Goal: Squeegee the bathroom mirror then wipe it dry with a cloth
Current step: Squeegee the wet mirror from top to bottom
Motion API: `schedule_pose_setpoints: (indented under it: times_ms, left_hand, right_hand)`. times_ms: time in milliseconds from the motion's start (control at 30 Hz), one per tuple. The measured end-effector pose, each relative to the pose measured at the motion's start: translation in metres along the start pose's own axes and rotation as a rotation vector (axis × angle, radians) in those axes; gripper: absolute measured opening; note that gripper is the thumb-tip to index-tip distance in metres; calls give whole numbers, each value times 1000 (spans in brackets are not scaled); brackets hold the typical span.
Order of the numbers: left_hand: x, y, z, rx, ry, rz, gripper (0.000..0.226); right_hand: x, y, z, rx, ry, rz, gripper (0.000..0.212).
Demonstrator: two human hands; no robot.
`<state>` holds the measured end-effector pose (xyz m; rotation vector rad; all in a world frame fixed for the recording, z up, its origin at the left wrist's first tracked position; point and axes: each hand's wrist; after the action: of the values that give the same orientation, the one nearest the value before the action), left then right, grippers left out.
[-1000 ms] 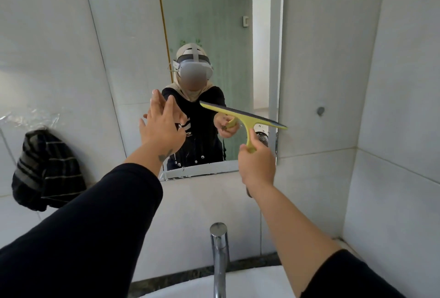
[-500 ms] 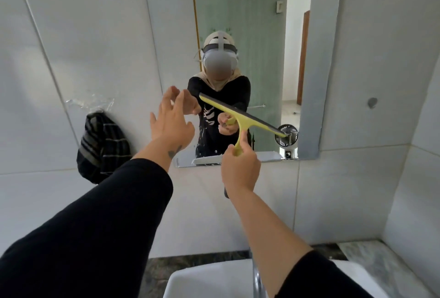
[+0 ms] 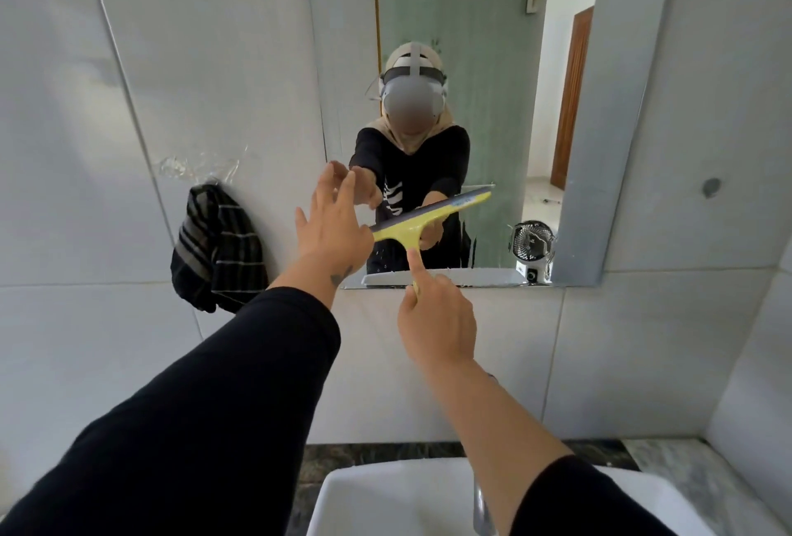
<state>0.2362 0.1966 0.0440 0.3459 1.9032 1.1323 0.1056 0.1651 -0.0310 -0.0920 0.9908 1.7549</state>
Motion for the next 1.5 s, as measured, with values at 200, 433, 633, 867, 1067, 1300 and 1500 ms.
schedule_pose_setpoints:
  times_ms: [200,433,633,867,1067,1300,1500]
  left_hand:
    - [6,-7,-18,25,-14,33,79]
    - [11,-17,-44,14,-41,80,80]
    - [20,-28,-67,4,-67,124,80]
    - [25,-35,-99,13,-110,139,81]
    - [27,-51,-123,0,-148,141,84]
    - [28,-64,-131,-27,-106,114,88]
    - [28,-72,-129,-54,-122,86,93]
  right_hand:
    - [-4,29,-15,328,128,87,69]
    - [-15,66,-40,509,206,63,70]
    - [-16,92,-66,555,168,24,69]
    - [-20,119,-97,525,69,18,65]
    - [-11,137,-129,410,-38,-28,56]
    - [-2,131,-157,198,-184,-9,54]
    - [8,117,-173,58,-206,-36,57]
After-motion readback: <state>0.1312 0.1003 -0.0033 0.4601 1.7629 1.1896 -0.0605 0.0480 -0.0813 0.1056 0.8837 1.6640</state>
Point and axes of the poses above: each hand's wrist, its own x-axis away from the middle knuckle, its own y-axis out of the back of the hand, z = x × y, and after that the axes turned 11 degrees about -x, right-handed
